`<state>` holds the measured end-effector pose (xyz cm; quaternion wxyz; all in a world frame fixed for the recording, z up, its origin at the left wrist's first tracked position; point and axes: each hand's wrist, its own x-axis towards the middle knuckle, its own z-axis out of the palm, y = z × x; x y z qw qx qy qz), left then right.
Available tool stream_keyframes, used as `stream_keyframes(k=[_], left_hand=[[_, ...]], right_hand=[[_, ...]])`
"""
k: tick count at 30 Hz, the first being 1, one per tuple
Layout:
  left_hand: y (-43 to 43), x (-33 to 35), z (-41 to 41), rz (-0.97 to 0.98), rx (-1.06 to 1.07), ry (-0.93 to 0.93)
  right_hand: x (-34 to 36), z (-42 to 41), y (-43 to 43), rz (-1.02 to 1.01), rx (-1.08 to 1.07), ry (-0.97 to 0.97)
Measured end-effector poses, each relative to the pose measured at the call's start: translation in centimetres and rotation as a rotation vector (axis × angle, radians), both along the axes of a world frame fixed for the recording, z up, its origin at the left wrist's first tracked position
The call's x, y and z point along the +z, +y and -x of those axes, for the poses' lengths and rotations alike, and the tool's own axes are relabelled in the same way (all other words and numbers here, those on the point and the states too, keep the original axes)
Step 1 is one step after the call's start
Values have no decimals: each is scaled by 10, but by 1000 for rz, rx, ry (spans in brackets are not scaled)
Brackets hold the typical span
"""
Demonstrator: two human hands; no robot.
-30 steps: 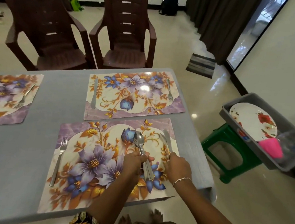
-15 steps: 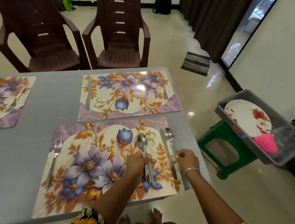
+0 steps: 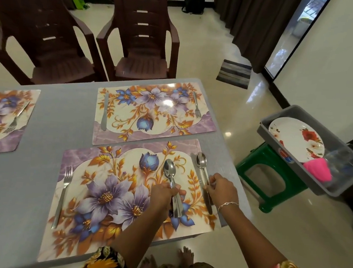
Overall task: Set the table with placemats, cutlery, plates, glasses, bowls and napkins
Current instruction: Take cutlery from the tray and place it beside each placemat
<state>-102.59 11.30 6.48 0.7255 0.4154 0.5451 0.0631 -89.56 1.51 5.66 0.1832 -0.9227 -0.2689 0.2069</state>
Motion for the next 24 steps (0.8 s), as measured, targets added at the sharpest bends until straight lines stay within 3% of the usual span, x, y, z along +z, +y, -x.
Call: stream_keyframes(k=[8,13,16,24], left_hand=[[-1,-1,-1,-20,-19,5],[1,0,2,-20,-27,7],[1,-1,5,-16,-21,-1],[1,-2,15,-32,-32,-3]], right_hand=[[0,-2,0,34,25,-64],[-2,8,-4,51,147,-221],[-11,19,-1,85,229,-203],[-18,30,5,71,208,-217]])
